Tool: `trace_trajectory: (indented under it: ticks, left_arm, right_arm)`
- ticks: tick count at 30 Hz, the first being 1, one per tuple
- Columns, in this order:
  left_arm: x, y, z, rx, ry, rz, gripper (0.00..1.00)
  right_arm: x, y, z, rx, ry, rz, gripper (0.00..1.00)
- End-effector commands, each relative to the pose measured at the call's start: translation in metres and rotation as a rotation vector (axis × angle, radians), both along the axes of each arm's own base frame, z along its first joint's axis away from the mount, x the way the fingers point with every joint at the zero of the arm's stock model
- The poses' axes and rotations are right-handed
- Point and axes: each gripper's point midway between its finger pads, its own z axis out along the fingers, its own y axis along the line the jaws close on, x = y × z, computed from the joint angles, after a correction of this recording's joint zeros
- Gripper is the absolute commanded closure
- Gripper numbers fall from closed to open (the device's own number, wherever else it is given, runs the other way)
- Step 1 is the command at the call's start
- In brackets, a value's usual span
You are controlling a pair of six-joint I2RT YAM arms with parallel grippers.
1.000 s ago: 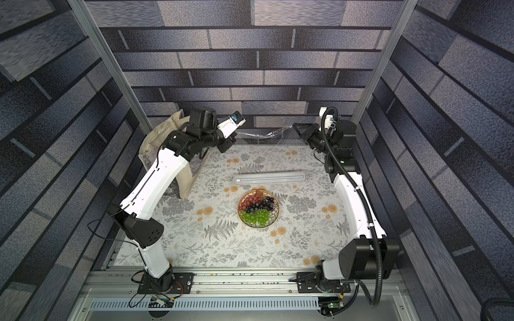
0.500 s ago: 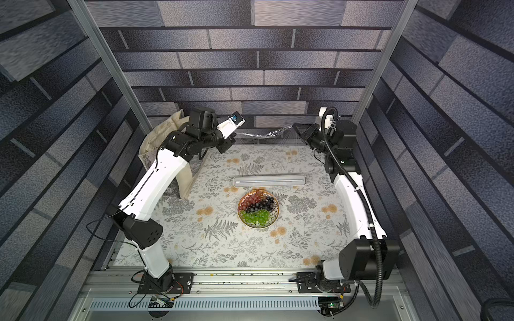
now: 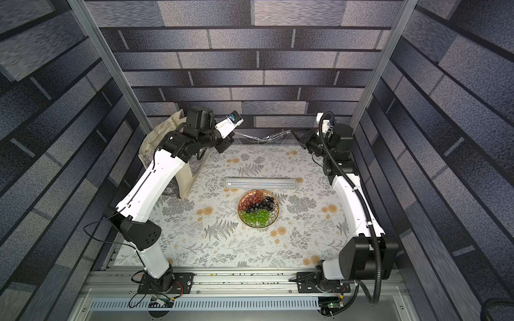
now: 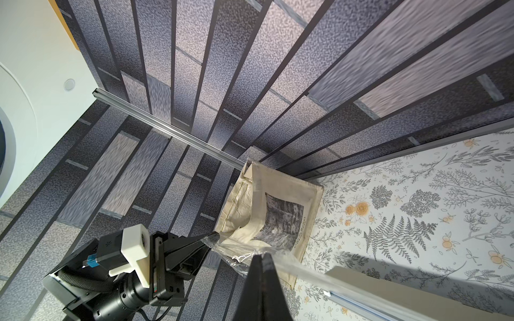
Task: Wrap the plate with plastic wrap
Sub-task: Pull the plastic wrap from the plastic wrap cutting box, then cover the plate with plastic wrap.
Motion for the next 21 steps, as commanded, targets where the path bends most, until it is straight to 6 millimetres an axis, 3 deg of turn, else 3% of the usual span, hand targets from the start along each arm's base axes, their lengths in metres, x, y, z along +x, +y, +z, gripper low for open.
trace_trajectory:
  ticks: [1,6,11,17,21]
  left_arm:
    - [0.004,0.006,0.018,-0.039,-0.051,0.02,0.98]
    - [0.0,0.007,0.008,-0.037,-0.024,0.014,0.98]
    - [-0.021,0.005,-0.016,-0.018,-0.006,-0.01,0.98]
    - [-0.072,0.0,-0.05,-0.011,0.037,-0.043,0.96]
    - [-0.117,-0.004,-0.095,0.079,0.106,-0.055,0.96]
  right_arm:
    - [0.002,0.003,0.012,0.006,-0.066,0.017,1.0]
    - [0.001,0.004,0.002,0.003,-0.044,0.02,1.0]
    - [-0.014,0.005,-0.015,-0.016,0.0,0.034,1.0]
    - [-0.053,0.003,-0.052,-0.076,0.102,0.036,1.0]
    - [-0.09,0.0,-0.085,-0.126,0.21,0.036,1.0]
